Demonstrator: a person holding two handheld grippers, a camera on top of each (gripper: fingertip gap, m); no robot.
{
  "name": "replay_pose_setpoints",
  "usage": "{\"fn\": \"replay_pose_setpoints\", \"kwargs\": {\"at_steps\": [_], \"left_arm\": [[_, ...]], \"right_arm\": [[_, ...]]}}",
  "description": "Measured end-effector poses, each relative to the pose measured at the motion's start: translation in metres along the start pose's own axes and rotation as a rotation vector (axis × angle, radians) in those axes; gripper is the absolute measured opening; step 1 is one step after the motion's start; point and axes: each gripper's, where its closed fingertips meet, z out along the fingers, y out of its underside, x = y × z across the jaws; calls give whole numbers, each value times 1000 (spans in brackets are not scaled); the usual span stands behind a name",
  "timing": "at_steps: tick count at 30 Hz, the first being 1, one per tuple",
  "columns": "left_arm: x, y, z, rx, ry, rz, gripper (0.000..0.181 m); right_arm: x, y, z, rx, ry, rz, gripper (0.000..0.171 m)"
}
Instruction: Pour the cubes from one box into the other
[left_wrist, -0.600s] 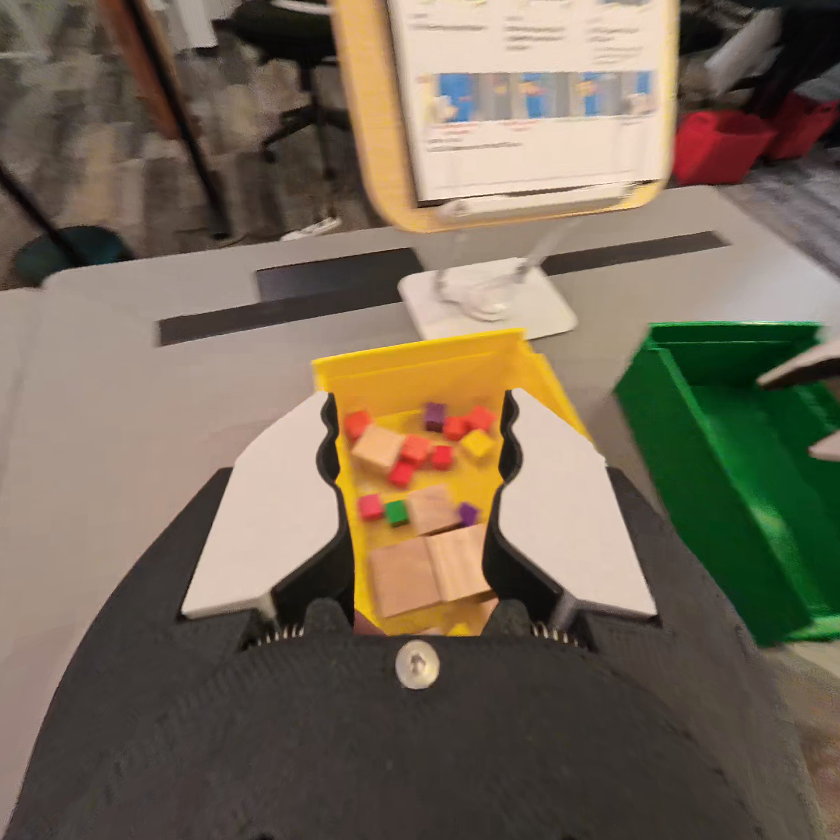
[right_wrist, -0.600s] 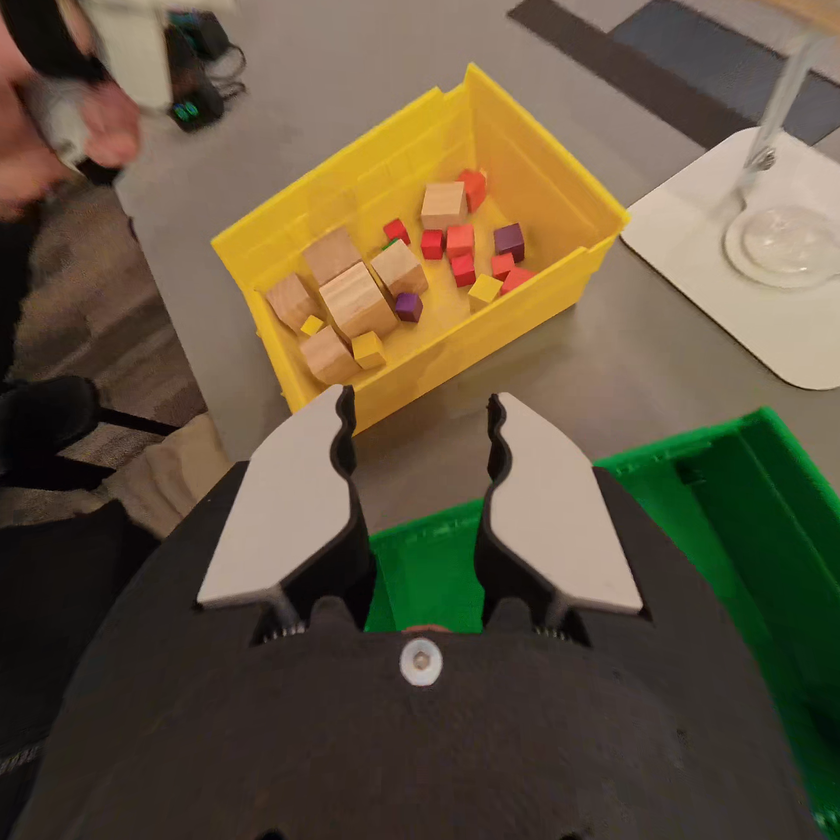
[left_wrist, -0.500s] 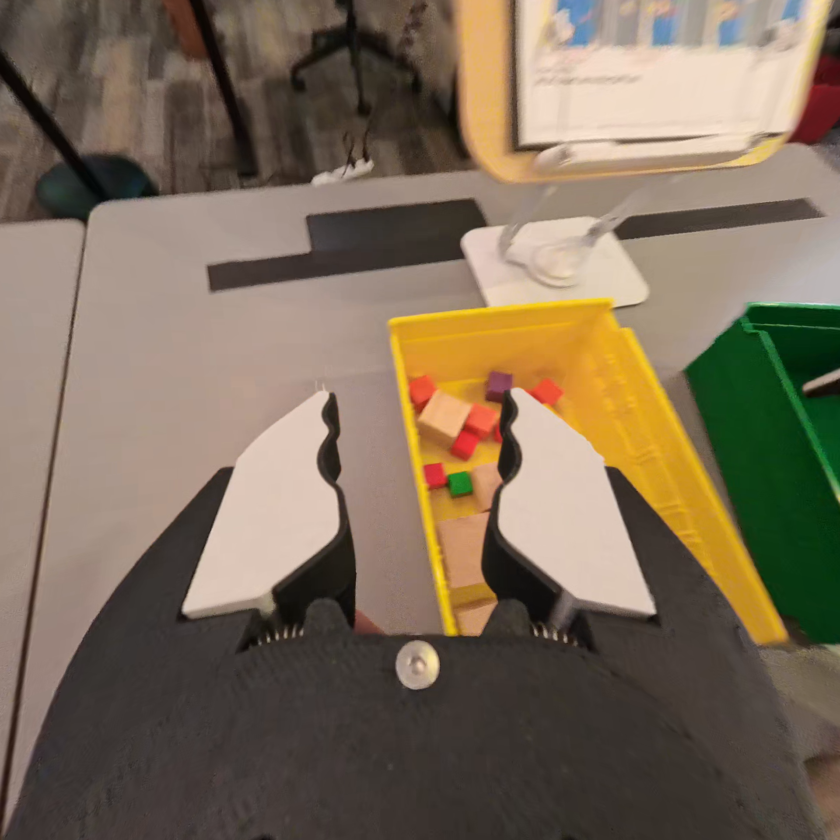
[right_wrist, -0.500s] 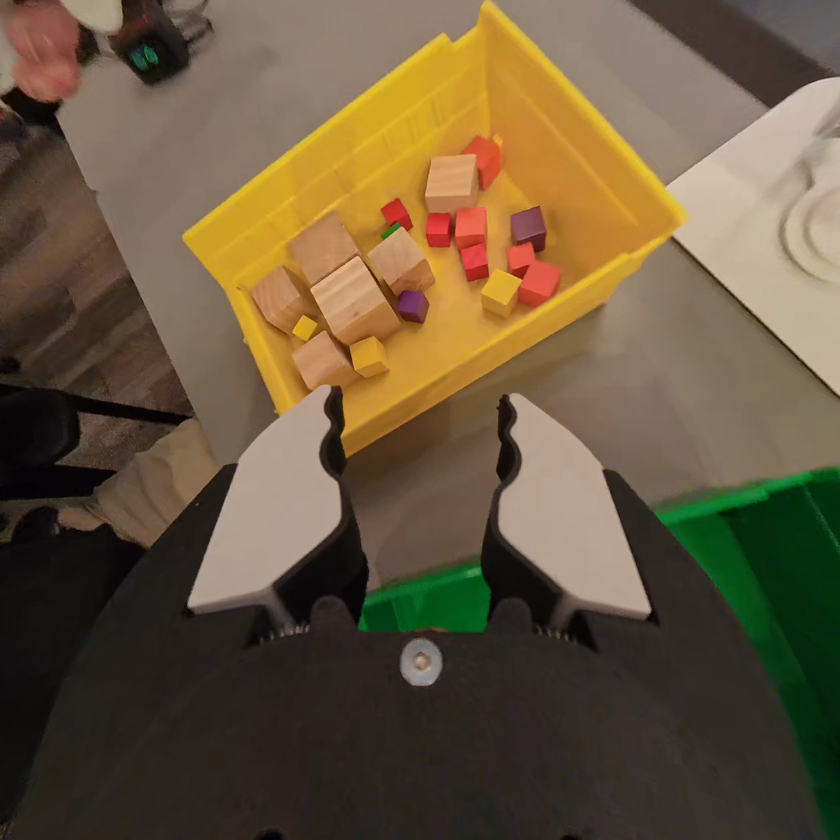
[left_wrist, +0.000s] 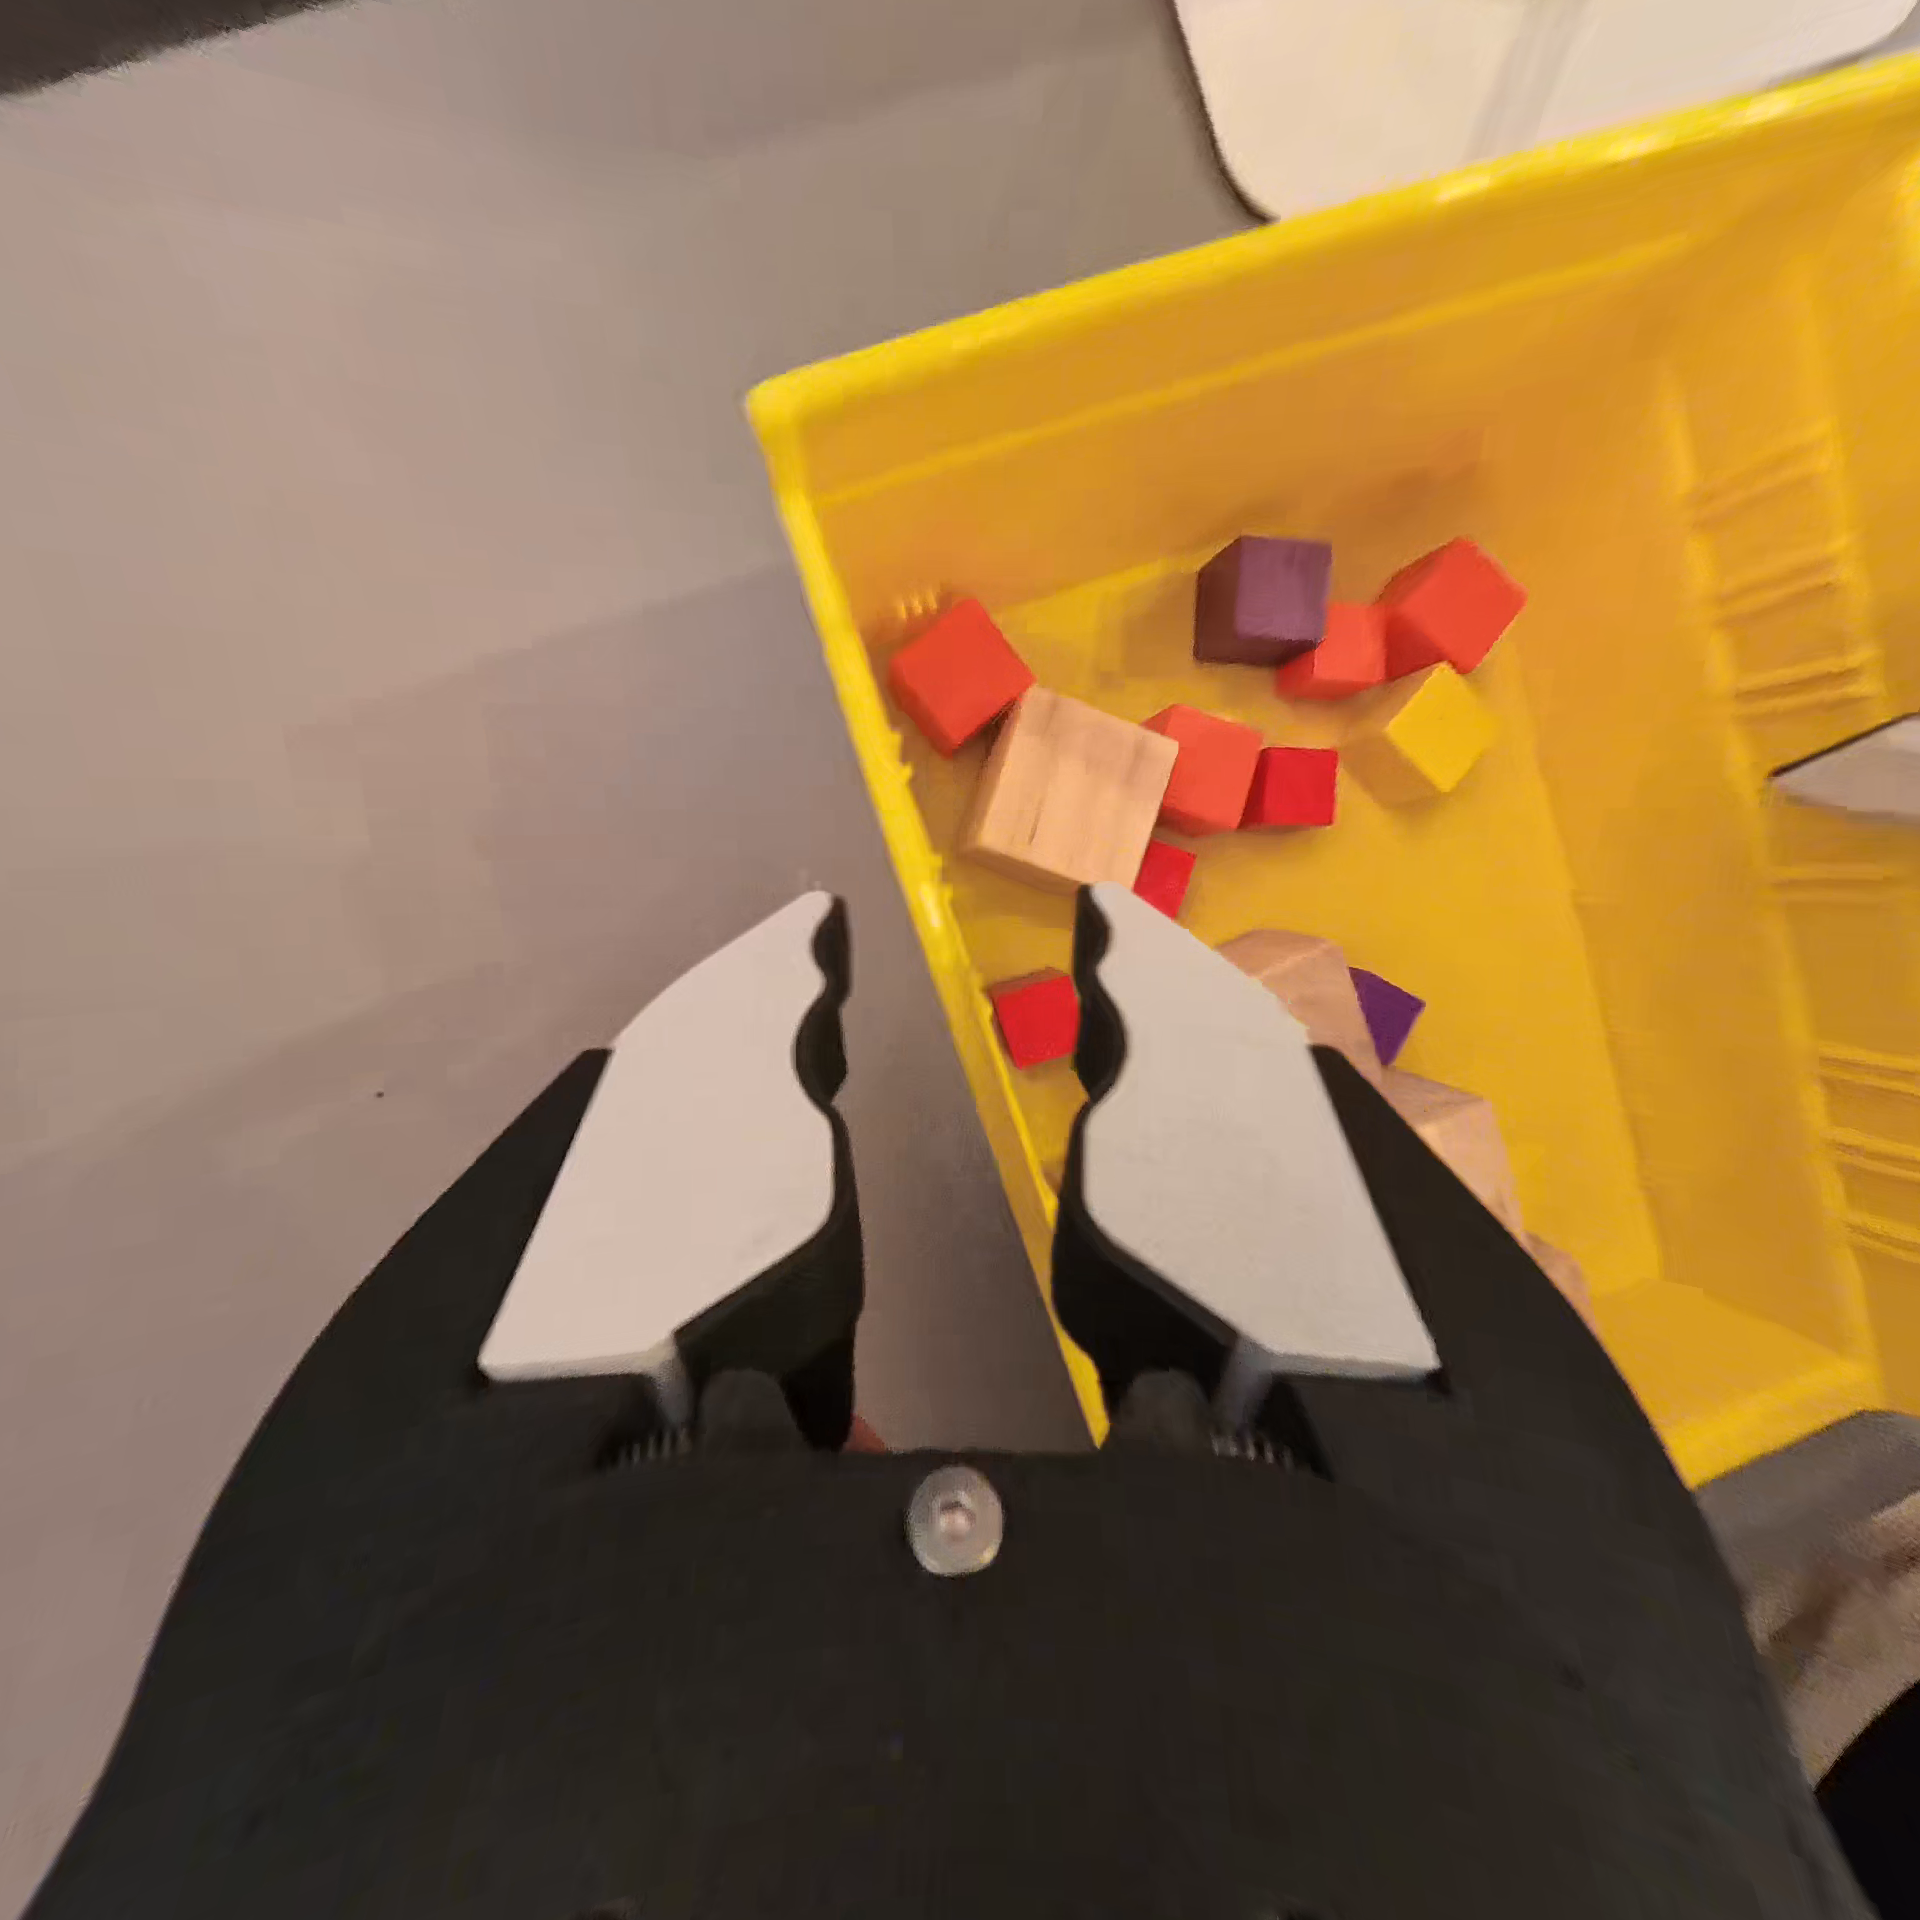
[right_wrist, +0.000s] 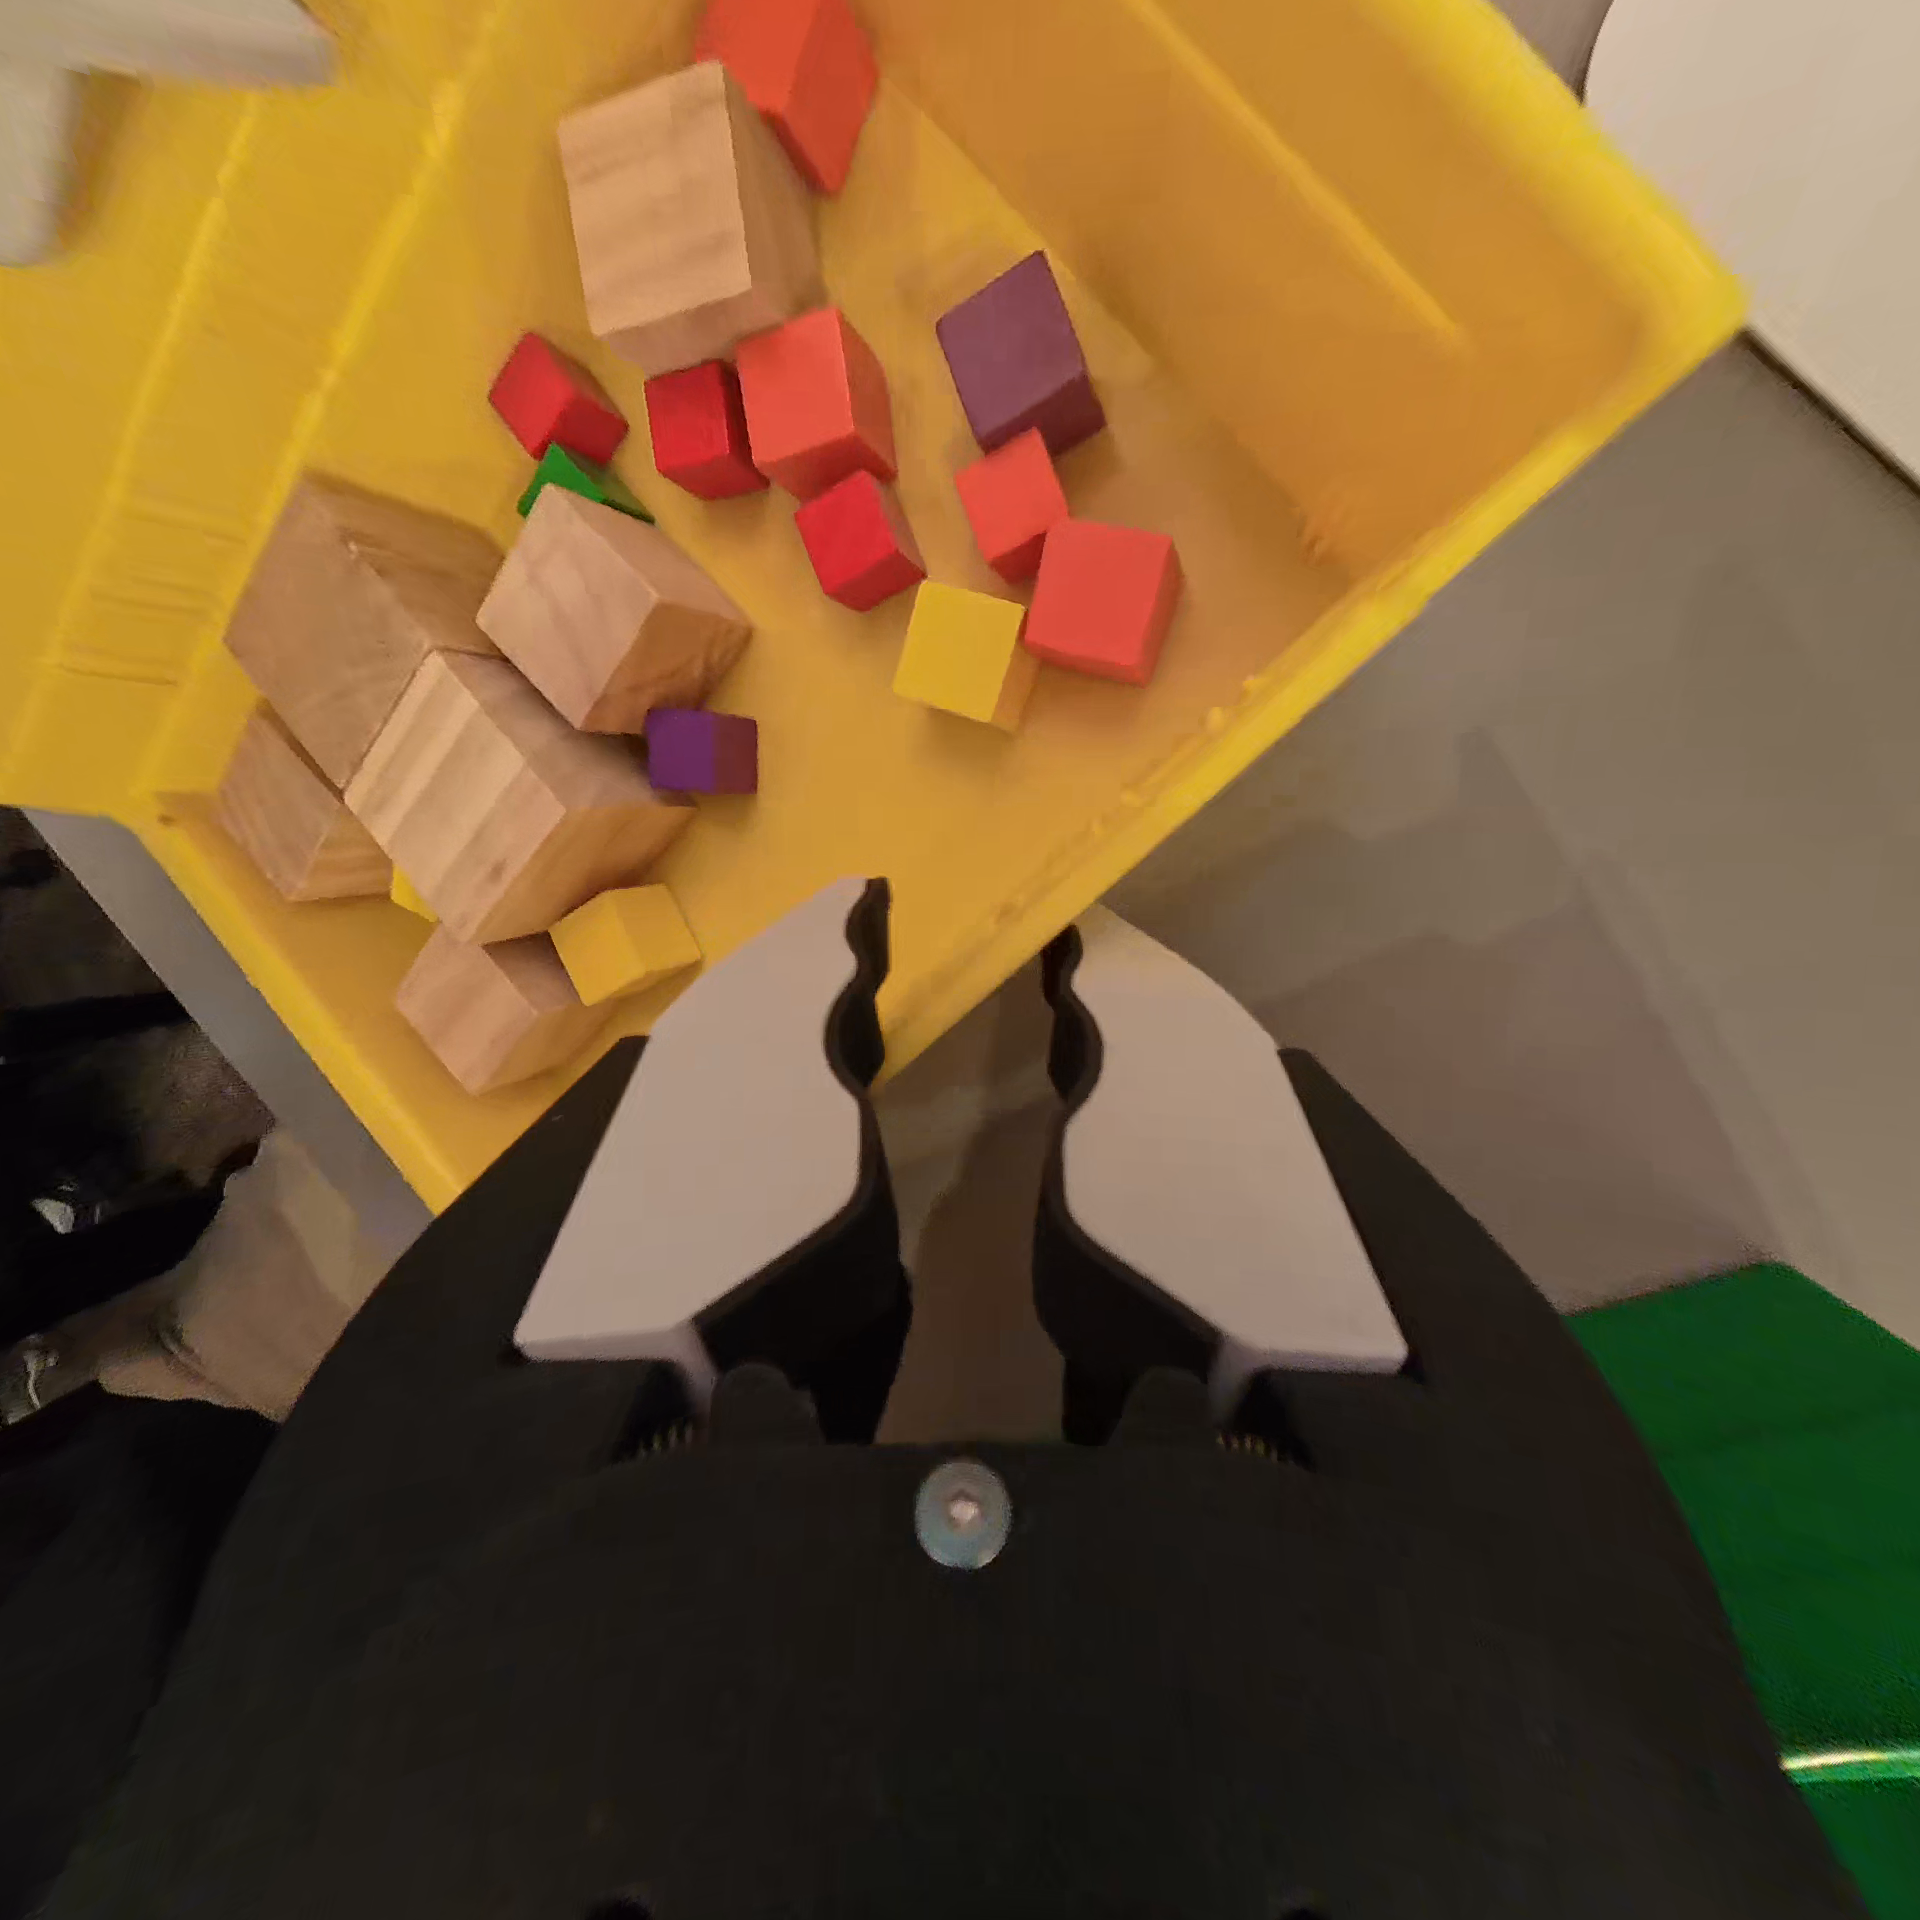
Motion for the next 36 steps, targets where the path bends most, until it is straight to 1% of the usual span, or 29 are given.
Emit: {"fn": "replay_pose_setpoints", "kwargs": {"at_steps": [1,4,6,10,13,14,16,17,22,26,29,32,36], "left_arm": [[1,0,7,-21,4,20,30],[-2,1,20,-88,21,32,27],[-6,-2,24,-83,48,-6,17],[-9,-4,28,-107,69,-22,18],[-14,-5,31,-128,29,10,14],[-16,-7,33,-130,6,21,12],[-19,-10,35,-137,-31,35,7],[-20,-12,36,-139,-40,46,7],[-21,-15,37,-151,-61,48,7],[-20,-18,34,-125,-61,45,6],[-16,-19,29,-132,-85,77,6],[-11,-23,23,-125,-72,82,6],[-1,-37,5,-103,-85,120,3]], "right_arm": [[2,-2,0,-8,4,-2,18],[6,-8,2,-44,7,2,18],[10,-14,3,-64,-3,26,24],[21,-25,6,-107,7,49,21],[25,-27,6,-154,35,23,21],[26,-24,5,-200,55,4,15],[27,-22,4,-267,62,-59,13],[28,-24,4,-271,62,-68,13],[32,-30,5,-263,47,-49,15],[35,-30,4,-206,19,-24,7],[35,-28,2,-181,21,-28,6],[32,-24,-7,-162,-6,-28,6],[28,-22,-26,-130,-14,-41,6]]}}
